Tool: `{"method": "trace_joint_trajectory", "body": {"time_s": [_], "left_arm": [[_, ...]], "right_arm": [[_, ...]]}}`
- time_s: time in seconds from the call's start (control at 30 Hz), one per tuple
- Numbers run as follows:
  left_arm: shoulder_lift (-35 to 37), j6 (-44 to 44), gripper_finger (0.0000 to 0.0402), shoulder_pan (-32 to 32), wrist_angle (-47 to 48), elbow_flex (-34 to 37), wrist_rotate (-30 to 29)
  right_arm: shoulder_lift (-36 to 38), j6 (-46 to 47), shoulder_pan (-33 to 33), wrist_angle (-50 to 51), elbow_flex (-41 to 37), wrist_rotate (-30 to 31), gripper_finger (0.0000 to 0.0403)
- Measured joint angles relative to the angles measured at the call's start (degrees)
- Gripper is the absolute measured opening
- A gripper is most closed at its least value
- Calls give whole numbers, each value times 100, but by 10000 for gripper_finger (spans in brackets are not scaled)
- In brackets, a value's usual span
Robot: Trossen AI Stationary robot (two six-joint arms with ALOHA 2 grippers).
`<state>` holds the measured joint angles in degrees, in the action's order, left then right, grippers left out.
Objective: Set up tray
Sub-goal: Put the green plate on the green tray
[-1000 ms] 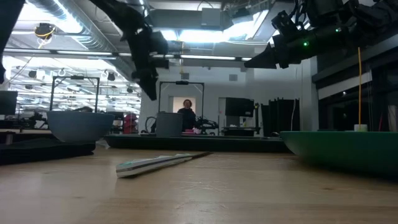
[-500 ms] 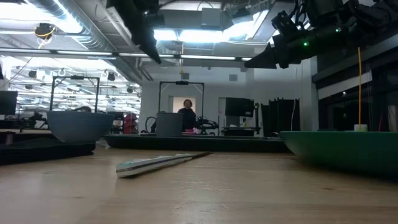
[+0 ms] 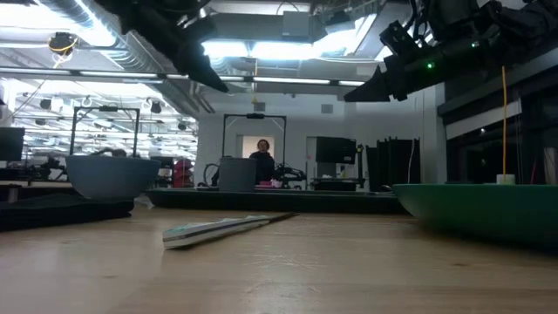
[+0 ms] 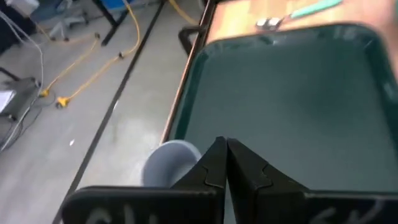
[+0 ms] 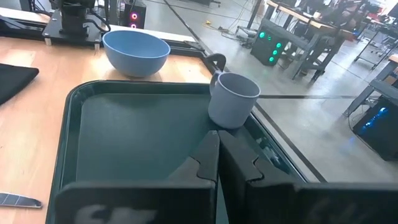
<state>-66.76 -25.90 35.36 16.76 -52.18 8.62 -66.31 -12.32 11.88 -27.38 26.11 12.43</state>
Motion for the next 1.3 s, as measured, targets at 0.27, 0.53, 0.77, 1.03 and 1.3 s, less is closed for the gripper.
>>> {"method": "trace_joint_trajectory", "body": {"time_s": [0.27, 0.53, 0.77, 1.03, 1.3], "left_arm": [[629, 410, 1, -902, -622, 1062, 505], [1016, 721, 1, -1839, -1474, 1671, 370], [1069, 1194, 2, -2626, -1676, 1806, -276], [1069, 1319, 3, -3625, -1966, 1806, -1275], [1067, 1319, 3, -4133, -2214, 1806, -1768]], "right_arm": [[1, 0, -2, 11, 0, 0, 10], [1, 0, -20, -39, 0, -9, 10], [51, 116, -571, 668, 190, 116, 5], [51, 1791, -1674, 3793, 1551, 896, 3], [-272, 3542, -3093, 5657, 2424, 1280, 2]]}}
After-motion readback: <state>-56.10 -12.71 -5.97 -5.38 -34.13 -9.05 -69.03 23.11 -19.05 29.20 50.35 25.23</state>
